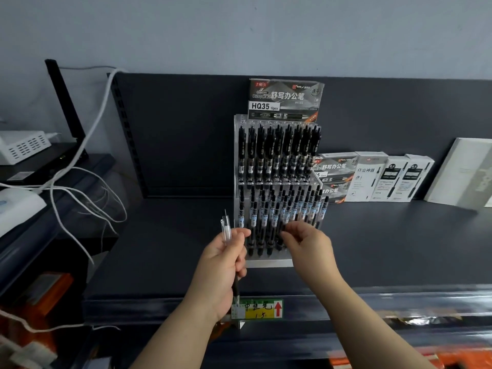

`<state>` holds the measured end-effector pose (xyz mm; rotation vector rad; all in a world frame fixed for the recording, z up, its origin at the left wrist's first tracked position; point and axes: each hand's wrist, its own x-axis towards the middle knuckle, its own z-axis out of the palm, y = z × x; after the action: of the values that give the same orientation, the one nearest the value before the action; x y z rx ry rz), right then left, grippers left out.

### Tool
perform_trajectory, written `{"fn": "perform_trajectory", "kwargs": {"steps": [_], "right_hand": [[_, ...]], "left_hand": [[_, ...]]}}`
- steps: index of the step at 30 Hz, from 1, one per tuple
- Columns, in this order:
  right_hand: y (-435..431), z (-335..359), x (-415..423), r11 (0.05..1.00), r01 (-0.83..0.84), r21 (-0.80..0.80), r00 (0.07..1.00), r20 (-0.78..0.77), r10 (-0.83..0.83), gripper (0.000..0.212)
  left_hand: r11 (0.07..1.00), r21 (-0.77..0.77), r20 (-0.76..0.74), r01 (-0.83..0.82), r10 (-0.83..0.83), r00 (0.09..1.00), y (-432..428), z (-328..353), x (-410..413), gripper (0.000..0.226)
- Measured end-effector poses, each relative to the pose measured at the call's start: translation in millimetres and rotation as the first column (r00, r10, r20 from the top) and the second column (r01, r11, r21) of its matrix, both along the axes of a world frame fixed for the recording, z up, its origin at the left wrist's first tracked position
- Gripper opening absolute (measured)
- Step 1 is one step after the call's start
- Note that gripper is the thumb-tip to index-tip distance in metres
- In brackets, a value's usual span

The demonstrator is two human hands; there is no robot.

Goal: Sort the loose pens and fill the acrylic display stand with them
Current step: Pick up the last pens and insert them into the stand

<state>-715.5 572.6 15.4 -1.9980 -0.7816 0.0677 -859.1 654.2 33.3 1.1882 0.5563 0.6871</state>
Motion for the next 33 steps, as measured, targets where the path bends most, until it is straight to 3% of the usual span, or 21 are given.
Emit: {"fn": "perform_trajectory", "kwargs": {"steps": [10, 20, 33], "right_hand": [[0, -2, 1, 0.993, -0.028, -0.113, 0.996, 0.079, 0.037, 0.024], [0, 0, 1, 0.994, -0.029, -0.102, 0.999, 0.037, 0.033, 0.023], [0, 1, 3, 0.990, -0.038, -0.133, 0.994, 0.093, 0.051, 0.022]], "left_hand": [[0.999, -0.033, 0.034, -0.022, 0.023, 0.999, -5, 10, 4, 0.031], [1.000, -0.026, 0.038, 0.001, 0.000, 0.999, -11, 11, 3, 0.027], [0.999, 0.033, 0.011, -0.024, 0.024, 1.000, -16, 8, 7, 0.022]]}}
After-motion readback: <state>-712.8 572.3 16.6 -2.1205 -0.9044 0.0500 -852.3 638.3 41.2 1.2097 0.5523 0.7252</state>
